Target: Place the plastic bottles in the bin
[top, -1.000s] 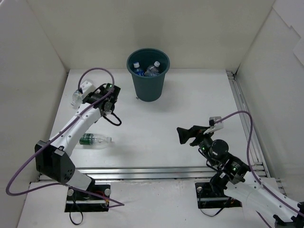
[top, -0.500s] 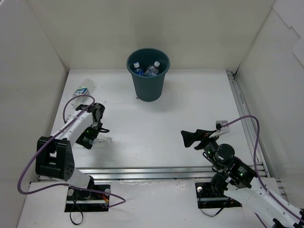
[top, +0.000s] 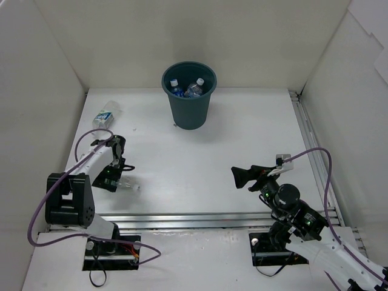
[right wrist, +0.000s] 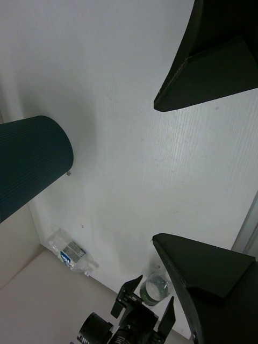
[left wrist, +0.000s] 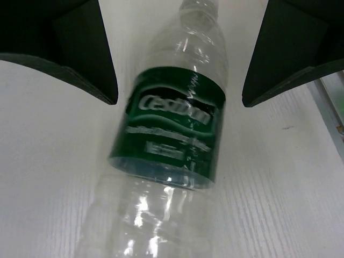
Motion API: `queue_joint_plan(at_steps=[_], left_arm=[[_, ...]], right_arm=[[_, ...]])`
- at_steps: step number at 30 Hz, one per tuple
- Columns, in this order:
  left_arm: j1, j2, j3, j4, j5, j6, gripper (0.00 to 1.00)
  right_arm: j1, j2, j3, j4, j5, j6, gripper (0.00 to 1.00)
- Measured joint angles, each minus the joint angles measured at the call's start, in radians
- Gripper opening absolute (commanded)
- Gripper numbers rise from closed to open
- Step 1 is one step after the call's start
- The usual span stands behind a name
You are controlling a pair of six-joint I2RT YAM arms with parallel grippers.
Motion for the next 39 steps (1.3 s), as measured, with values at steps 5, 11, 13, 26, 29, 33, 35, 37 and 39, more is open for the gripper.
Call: queue_joint_plan(at_steps=[5, 11, 13, 26, 29, 33, 35, 37, 39], left_arm=[[0.009, 0.047, -0.049, 0.064, 0.018, 0.012, 0.76], [-0.006, 0.031, -0.051, 0.076, -0.002, 0.029, 0.59], [-0.051, 0.002, -0.032, 0.042, -0.034, 0.025, 0.56], [-0.417, -0.201, 0.354, 0.57, -0.048, 0.772, 0.46], [-0.42, -0.209, 0.37, 0.801, 0.061, 0.977, 0.46], [-0.416, -0.09, 0.578, 0.972, 0.187, 1.185, 0.52], [-0.416, -0.027, 0.672, 1.053, 0.251, 1.255, 0.52], [-0.416, 0.039, 0.752, 1.139, 0.322, 1.316, 0.52], [-0.416, 0.108, 0.812, 1.216, 0.379, 1.364, 0.51]], right_arm=[[0.0, 0.0, 0.0, 0.0, 0.0, 0.0, 0.95], [0.0, 0.0, 0.0, 0.002, 0.0, -0.001, 0.95], [0.0, 0.0, 0.0, 0.003, 0.0, -0.001, 0.95], [0.0, 0.022, 0.0, 0.065, -0.001, -0.037, 0.95], [0.0, 0.058, 0.0, 0.078, 0.001, -0.058, 0.95], [0.0, 0.078, 0.0, 0.095, 0.008, -0.089, 0.96], [0.0, 0.077, 0.0, 0.111, 0.017, -0.101, 0.96], [0.0, 0.077, 0.0, 0.125, 0.027, -0.114, 0.96], [0.0, 0.074, 0.0, 0.133, 0.041, -0.126, 0.97]])
